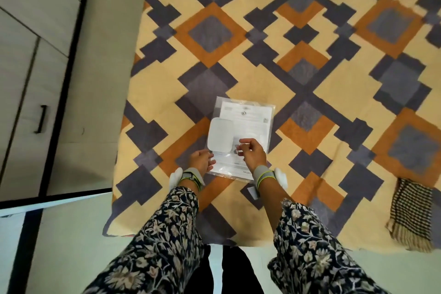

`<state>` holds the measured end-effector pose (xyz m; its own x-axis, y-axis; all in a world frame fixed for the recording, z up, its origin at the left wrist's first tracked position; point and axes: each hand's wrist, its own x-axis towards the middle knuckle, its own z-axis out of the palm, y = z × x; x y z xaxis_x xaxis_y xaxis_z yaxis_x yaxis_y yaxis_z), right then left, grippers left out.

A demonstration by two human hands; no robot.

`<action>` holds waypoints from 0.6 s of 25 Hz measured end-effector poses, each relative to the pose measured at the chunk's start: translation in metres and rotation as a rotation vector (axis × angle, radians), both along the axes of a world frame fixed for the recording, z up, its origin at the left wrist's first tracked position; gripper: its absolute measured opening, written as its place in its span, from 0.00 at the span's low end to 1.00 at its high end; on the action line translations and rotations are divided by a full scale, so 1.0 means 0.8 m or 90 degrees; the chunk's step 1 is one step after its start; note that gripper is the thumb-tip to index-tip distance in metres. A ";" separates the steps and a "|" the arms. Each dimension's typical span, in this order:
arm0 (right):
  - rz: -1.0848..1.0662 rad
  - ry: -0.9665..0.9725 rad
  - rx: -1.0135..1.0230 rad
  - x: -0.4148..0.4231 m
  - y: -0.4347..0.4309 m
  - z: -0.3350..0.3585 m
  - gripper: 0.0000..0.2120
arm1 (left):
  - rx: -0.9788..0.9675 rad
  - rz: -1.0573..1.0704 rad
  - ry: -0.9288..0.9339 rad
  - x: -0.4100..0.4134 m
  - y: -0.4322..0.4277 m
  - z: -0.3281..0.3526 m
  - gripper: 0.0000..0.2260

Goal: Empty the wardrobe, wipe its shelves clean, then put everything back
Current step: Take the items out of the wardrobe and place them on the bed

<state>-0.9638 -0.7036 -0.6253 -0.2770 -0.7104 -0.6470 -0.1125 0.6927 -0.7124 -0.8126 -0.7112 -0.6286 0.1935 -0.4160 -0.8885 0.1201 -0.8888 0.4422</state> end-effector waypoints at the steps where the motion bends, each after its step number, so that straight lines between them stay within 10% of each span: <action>1: 0.037 -0.011 -0.021 0.012 0.003 0.021 0.08 | -0.018 0.022 -0.006 0.010 0.010 0.019 0.05; 15: 0.444 -0.026 -0.139 0.290 0.089 0.182 0.12 | -0.222 0.209 -0.072 0.280 0.171 0.184 0.07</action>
<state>-0.7318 -0.6326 -0.4799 0.3085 -0.8270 -0.4700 -0.4463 0.3105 -0.8393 -0.5889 -0.5741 -0.4816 0.4519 -0.5861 -0.6725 0.3030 -0.6083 0.7336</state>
